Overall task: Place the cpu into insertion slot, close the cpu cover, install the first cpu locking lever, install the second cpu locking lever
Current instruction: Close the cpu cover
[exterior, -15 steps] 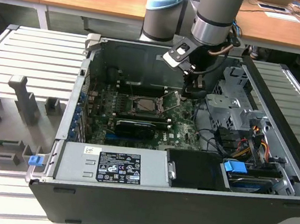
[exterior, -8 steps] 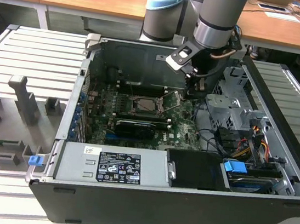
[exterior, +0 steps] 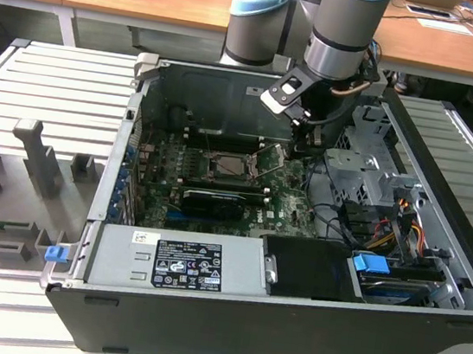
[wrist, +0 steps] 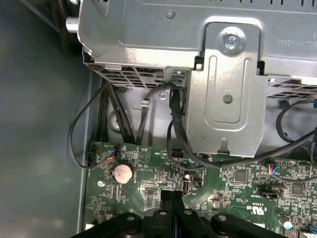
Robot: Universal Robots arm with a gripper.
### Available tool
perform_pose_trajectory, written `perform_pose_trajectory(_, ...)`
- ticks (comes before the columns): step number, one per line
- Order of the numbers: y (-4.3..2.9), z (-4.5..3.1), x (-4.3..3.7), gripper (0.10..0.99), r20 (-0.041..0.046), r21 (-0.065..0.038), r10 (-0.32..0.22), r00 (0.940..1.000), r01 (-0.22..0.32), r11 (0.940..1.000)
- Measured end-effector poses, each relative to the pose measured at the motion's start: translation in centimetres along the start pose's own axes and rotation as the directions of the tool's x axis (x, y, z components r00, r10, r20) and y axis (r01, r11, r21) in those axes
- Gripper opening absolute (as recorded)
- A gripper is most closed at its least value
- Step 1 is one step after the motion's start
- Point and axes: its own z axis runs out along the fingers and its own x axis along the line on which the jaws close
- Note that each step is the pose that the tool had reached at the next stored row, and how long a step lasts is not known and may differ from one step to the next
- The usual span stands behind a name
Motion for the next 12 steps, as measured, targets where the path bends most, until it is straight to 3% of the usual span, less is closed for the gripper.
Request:
perform_pose_trajectory(7,-0.10,-0.17,0.02,0.106,-0.0006,0.008,0.000,1.0000,0.000,1.0000)
perform_pose_trajectory(12,-0.68,-0.30,0.06,0.106,-0.0006,0.009,0.000,1.0000,0.000,1.0000)
